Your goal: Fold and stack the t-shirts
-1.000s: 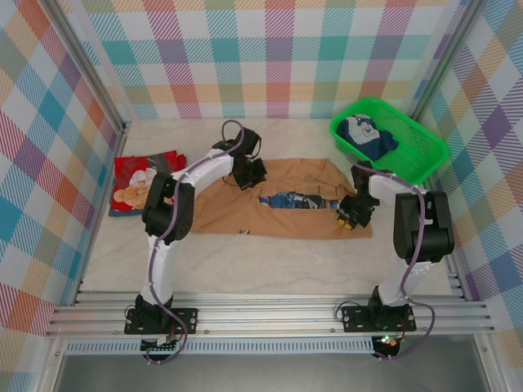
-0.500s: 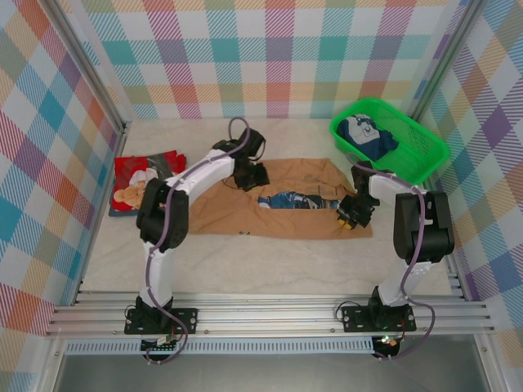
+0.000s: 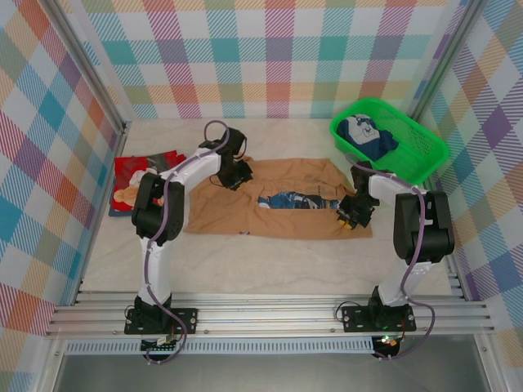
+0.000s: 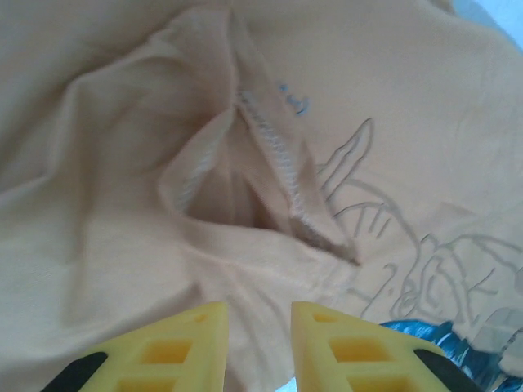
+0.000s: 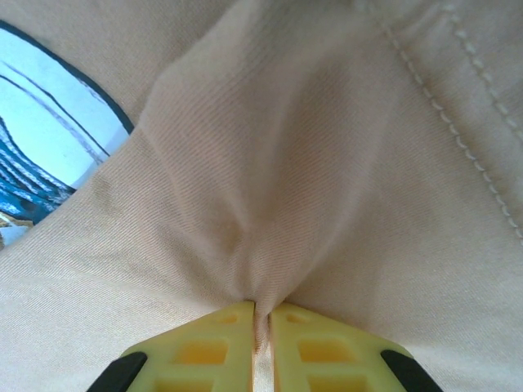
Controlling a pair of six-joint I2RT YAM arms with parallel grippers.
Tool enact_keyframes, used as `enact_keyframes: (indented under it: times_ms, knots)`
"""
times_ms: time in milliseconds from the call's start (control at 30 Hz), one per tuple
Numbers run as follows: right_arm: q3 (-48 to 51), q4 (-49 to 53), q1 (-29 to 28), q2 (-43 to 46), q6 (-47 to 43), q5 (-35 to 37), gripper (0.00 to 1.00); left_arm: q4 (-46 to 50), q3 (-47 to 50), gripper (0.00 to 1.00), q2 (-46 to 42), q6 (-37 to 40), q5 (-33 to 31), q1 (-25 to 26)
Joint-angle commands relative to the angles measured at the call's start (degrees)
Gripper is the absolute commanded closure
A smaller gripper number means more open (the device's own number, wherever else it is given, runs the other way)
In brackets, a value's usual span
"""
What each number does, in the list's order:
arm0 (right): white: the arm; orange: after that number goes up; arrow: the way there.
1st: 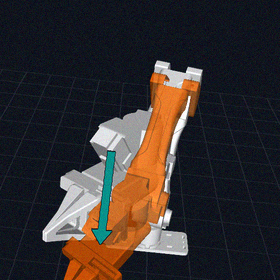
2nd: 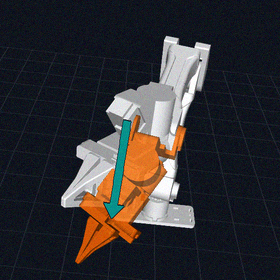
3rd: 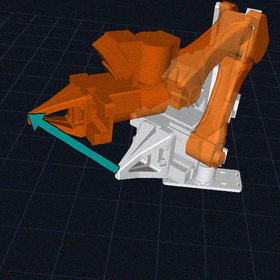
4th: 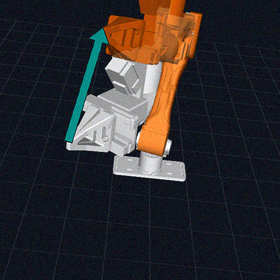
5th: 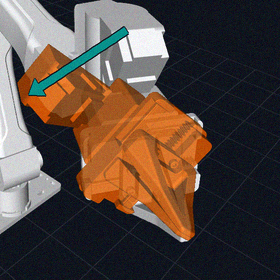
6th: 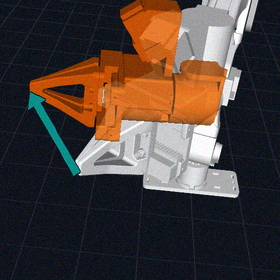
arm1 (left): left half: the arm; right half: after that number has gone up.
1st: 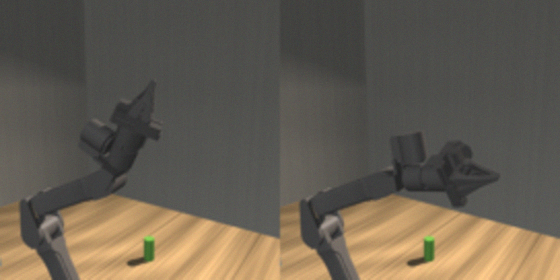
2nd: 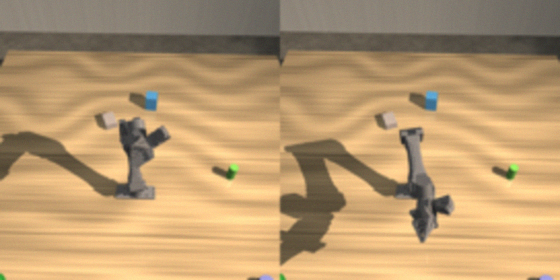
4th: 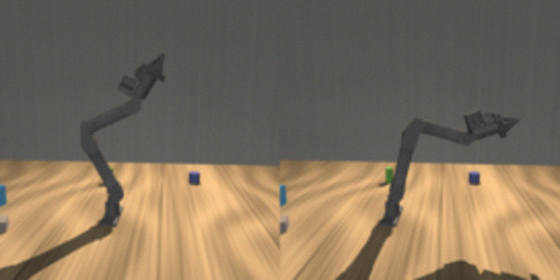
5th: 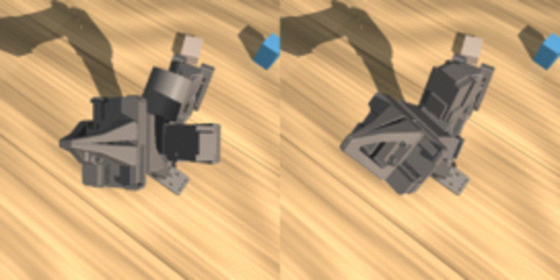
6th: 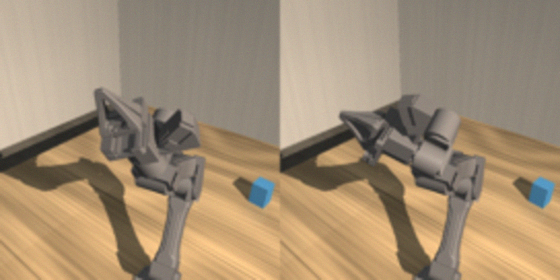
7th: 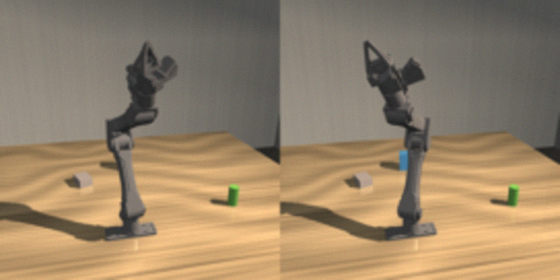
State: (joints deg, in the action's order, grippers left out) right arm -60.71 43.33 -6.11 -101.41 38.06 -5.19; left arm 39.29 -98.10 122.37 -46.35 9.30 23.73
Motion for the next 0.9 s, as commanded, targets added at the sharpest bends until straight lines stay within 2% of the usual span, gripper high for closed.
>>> enact_keyframes:
  times_ms: [0, 267, 533, 600, 867]
  knots:
    - [0.8, 2.5, -0.5, 0.5, -0.8, 0.8, 0.88, 6.2, -6.5, 0.7, 3.3, -4.2, -3.9, 1.5]
    - [0.8, 2.2, -0.5, 0.3, -0.7, 0.6, 0.88, 8.4, -9.5, 0.67, 7.2, -5.8, -5.5, 2.0]
    - [1.6, 1.8, -0.5, 0.4, -0.7, 0.5, 0.88, 8.0, -12.3, 0.69, 10.0, -6.8, -4.9, 2.8]
    - [1.6, 1.8, -0.5, 0.5, -0.6, 0.5, 0.88, 7.6, -12.4, 0.7, 10.4, -6.8, -4.9, 3.1]
    - [1.5, 1.9, -0.5, 0.3, -0.5, 0.6, 0.89, 7.0, -12.4, 0.88, 10.1, -6.0, -5.1, 3.7]
